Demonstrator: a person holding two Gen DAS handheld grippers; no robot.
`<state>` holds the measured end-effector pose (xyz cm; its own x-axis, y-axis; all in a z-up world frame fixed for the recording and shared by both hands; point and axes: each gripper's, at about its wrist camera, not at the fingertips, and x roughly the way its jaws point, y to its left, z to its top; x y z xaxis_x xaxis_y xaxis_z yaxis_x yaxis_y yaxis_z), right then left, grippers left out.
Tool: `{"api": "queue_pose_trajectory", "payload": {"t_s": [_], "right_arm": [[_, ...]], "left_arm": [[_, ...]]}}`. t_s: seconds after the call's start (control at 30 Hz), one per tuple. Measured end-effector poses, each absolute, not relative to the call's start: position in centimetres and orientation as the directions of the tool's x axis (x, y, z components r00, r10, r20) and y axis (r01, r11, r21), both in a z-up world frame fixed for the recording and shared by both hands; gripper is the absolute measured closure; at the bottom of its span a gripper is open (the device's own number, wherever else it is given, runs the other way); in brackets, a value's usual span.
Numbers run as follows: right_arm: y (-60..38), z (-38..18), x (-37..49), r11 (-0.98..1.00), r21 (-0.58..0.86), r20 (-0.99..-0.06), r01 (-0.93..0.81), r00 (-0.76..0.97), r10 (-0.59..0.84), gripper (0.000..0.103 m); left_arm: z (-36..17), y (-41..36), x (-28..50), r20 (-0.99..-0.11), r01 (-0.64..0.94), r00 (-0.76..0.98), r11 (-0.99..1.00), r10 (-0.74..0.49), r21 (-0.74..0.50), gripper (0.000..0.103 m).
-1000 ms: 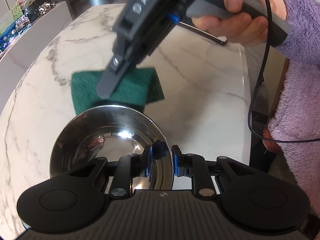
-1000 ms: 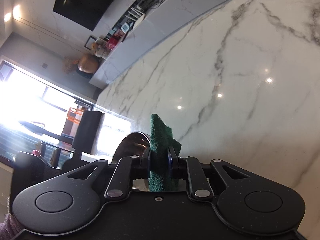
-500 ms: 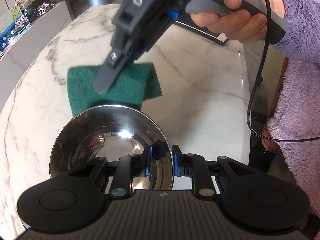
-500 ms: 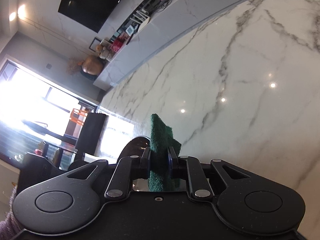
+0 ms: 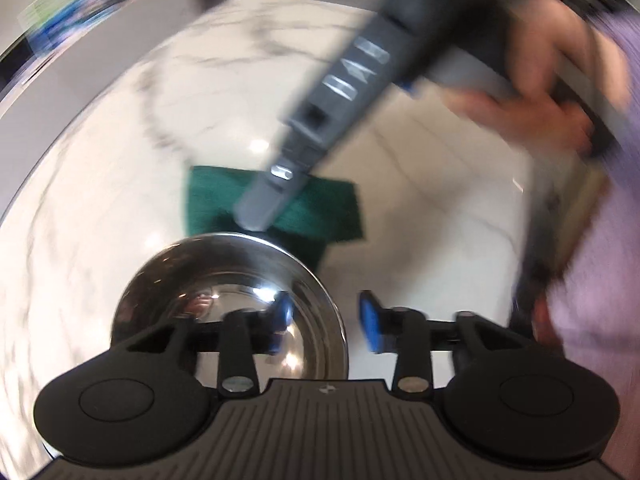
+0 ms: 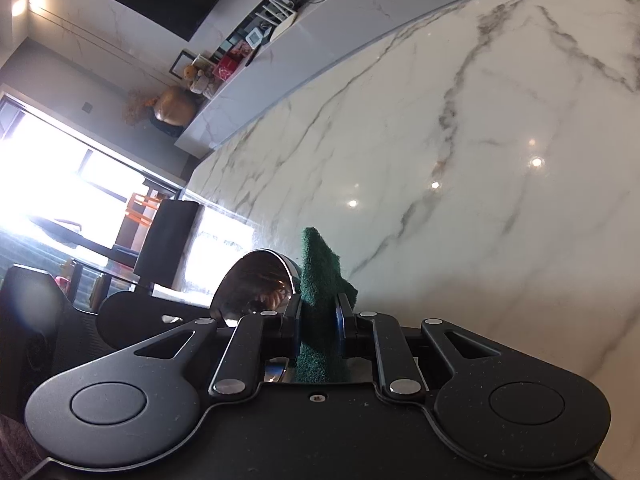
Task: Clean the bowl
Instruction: 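Scrub the bowl's outer wall with the right gripper's pad while the left gripper holds it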
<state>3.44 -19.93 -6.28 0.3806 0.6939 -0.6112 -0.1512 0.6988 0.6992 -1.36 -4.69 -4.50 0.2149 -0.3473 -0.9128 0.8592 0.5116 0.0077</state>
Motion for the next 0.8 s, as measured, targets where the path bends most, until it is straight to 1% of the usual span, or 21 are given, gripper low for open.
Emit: {"api": "queue_pose_trajectory", "payload": {"t_s": [0.17, 0.23, 0.3, 0.33, 0.37, 0.53, 0.73, 0.8], "right_arm": [[-19.9, -6.2, 3.3, 0.700, 0.698, -0.611, -0.153, 0.384, 0.693, 0.088], [-19.9, -6.1, 3.3, 0.700, 0.697, -0.610, -0.155, 0.384, 0.693, 0.088], [-20.0, -6.2, 3.3, 0.698, 0.699, -0.608, -0.154, 0.385, 0.694, 0.088], [-20.0, -6.2, 3.3, 0.697, 0.700, -0.607, -0.154, 0.386, 0.695, 0.088], [-20.0, -6.2, 3.4, 0.695, 0.702, -0.605, -0.154, 0.387, 0.696, 0.088], [-20.3, -5.9, 3.4, 0.686, 0.710, -0.589, -0.161, 0.398, 0.703, 0.088], [-21.3, -4.8, 3.1, 0.659, 0.732, -0.539, -0.174, 0.443, 0.716, 0.088], [-21.5, -4.8, 3.1, 0.659, 0.732, -0.537, -0.172, 0.448, 0.714, 0.088]], "left_arm": [[-4.9, -5.2, -1.4, -0.913, 0.785, 0.277, 0.619, -0.300, 0.035, 0.063], [-5.2, -5.3, -1.2, -0.914, 0.778, 0.273, 0.627, -0.299, 0.027, 0.067], [-5.4, -5.3, -1.2, -0.918, 0.780, 0.267, 0.625, -0.293, 0.028, 0.077], [-5.4, -5.4, -1.2, -0.919, 0.784, 0.266, 0.620, -0.291, 0.030, 0.079], [-5.5, -5.4, -1.3, -0.919, 0.794, 0.262, 0.607, -0.294, 0.033, 0.082], [-5.5, -5.0, -1.5, -0.917, 0.818, 0.261, 0.574, -0.301, 0.044, 0.082], [-5.4, -5.3, -2.0, -0.919, 0.842, 0.266, 0.534, -0.291, 0.075, 0.083], [-5.4, -5.4, -2.1, -0.919, 0.849, 0.267, 0.523, -0.289, 0.082, 0.083]]}}
